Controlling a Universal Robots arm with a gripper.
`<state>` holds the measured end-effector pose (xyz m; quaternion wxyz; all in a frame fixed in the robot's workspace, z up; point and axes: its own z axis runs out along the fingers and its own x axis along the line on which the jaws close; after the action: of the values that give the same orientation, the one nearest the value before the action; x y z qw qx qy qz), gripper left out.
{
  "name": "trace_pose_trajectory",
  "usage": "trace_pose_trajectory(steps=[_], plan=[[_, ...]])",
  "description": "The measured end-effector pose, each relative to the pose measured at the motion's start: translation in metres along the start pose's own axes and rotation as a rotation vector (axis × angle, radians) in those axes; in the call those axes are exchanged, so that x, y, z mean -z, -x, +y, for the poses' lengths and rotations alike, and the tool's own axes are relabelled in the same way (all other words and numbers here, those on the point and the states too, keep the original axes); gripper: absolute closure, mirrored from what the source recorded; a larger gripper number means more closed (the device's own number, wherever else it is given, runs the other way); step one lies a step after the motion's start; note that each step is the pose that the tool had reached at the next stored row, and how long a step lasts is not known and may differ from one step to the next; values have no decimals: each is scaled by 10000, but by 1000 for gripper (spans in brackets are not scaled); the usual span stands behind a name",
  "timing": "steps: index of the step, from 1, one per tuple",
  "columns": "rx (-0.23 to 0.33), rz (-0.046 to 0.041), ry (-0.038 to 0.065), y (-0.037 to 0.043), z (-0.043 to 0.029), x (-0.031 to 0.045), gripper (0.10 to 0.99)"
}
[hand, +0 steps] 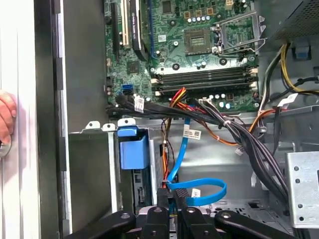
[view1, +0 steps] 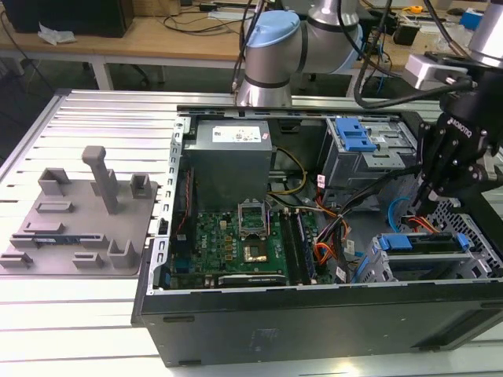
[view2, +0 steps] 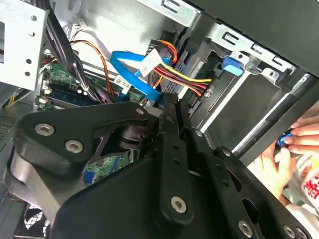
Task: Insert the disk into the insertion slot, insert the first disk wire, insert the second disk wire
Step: 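Insert the second disk wire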
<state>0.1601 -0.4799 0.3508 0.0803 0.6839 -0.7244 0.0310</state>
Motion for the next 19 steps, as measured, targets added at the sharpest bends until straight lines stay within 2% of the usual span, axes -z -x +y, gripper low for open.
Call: trace_pose_trajectory(steps=[1,2,6,10,13,14,16,17,19], plan=[[7,-101,5,-32,0,-6,925],[11,-142,8,-55,-1,-9,925],[-20,-175,56,-131,-5,-22,925],[-1,-157,343,-160,-7,-27,925],[-2,-157,345,-166,-8,-31,925],[-3,-187,324,-171,-1,-34,925],[2,-297,293,-197,3,-40,925],[6,-382,270,-234,8,-47,925],[10,-461,254,-280,5,-55,925]])
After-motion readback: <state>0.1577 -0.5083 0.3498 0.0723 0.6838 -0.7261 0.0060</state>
